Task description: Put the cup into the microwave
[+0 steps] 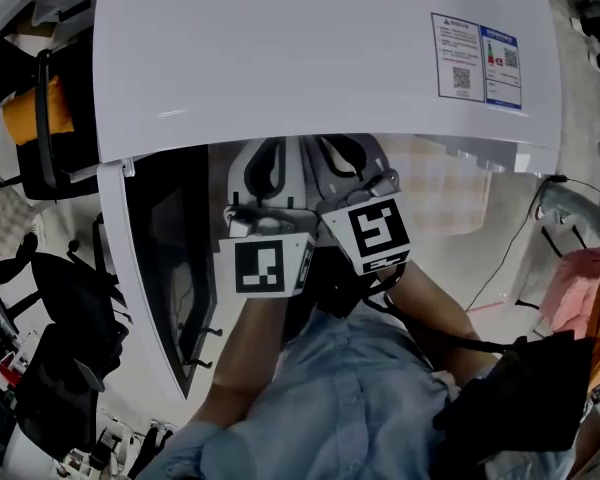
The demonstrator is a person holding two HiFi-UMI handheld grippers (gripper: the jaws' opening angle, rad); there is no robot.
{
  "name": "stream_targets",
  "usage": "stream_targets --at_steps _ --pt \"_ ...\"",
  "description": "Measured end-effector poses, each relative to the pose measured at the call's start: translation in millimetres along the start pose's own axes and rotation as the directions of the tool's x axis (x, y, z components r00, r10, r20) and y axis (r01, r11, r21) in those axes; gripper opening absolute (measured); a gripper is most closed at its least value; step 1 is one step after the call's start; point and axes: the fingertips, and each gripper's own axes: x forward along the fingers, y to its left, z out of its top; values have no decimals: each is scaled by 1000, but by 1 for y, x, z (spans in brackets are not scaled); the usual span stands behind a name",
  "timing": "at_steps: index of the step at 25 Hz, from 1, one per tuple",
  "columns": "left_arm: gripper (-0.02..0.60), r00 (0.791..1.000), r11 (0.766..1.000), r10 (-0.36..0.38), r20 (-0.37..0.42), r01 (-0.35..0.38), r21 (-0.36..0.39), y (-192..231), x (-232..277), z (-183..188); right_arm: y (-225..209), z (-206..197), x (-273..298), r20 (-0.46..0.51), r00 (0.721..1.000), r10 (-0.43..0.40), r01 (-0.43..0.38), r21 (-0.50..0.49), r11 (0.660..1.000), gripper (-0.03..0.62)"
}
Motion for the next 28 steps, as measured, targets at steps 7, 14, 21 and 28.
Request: stream_targets --at_steps 7,14,21,28 --pt "8 1000 1000 1 -13 -1 -4 5 8 0 -5 2 8 -8 1000 -3 3 5 1000 2" --pt "8 1000 1000 19 -13 -19 -7 12 16 0 -10 6 15 -12 1000 -6 5 -6 1000 2" --pt "7 999 1000 13 -33 -13 -12 14 21 -1 -13 12 20 -13 1000 -13 12 -9 1000 2" --pt "8 999 1000 2 -43 -2 -6 14 27 1 -18 17 22 -8 1000 -24 24 -1 1000 2"
